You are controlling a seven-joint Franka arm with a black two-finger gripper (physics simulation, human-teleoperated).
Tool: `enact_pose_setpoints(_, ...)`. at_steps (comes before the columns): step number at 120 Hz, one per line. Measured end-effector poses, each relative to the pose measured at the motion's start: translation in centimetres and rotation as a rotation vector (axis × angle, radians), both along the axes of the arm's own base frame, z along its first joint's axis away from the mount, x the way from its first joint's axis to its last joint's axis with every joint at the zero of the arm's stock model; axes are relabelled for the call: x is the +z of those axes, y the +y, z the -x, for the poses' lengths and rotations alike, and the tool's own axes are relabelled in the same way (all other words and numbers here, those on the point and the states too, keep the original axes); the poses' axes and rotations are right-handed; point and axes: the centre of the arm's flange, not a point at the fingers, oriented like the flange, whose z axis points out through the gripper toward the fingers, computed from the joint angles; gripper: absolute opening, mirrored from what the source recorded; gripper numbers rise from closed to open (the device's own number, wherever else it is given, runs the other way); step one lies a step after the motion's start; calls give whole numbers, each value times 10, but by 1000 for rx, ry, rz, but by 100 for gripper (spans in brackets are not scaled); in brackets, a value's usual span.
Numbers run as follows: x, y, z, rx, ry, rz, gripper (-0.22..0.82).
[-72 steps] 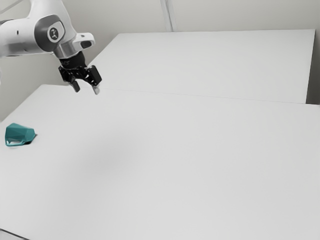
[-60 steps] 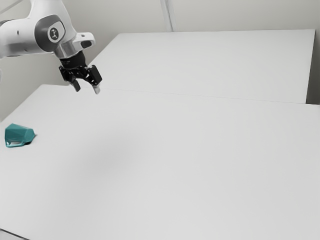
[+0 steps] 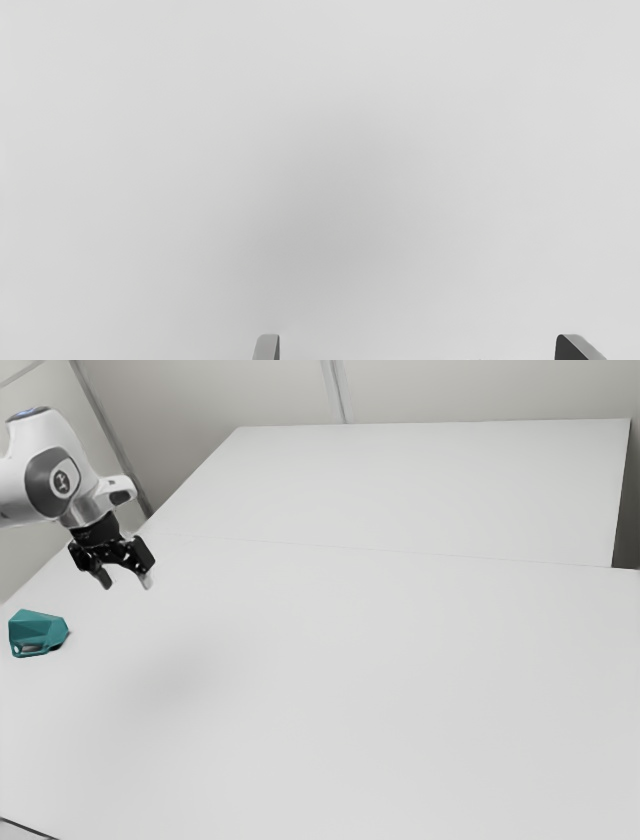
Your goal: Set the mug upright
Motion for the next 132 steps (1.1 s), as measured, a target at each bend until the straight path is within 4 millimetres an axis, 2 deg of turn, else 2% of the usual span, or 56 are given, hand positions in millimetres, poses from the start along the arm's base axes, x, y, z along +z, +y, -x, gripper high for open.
enact_pose_setpoints(4,-2,18,21,40,-22,0,60)
enact_pose_setpoints(11,-5,60,60,139,-70,5,60)
enact_pose_setpoints(17,-4,91,84,217,-119,23,60)
enact_pose_setpoints(31,-10,148,117,337,-229,81,60)
enact_pose_setpoints(46,-44,214,155,449,-307,167,60)
enact_pose_setpoints(66,-65,272,218,470,-370,197,60)
enact_pose_setpoints(76,-77,309,239,452,-392,198,60)
enact_pose_setpoints(82,-85,337,245,430,-406,193,60)
enact_pose_setpoints(86,-92,352,238,397,-413,192,61)
enact_pose_setpoints(94,-106,369,217,314,-422,193,60)
enact_pose_setpoints(109,-126,402,209,218,-458,179,60)
enact_pose_setpoints(122,-134,415,202,136,-485,157,60)
enact_pose_setpoints(132,-147,425,196,88,-505,148,60)
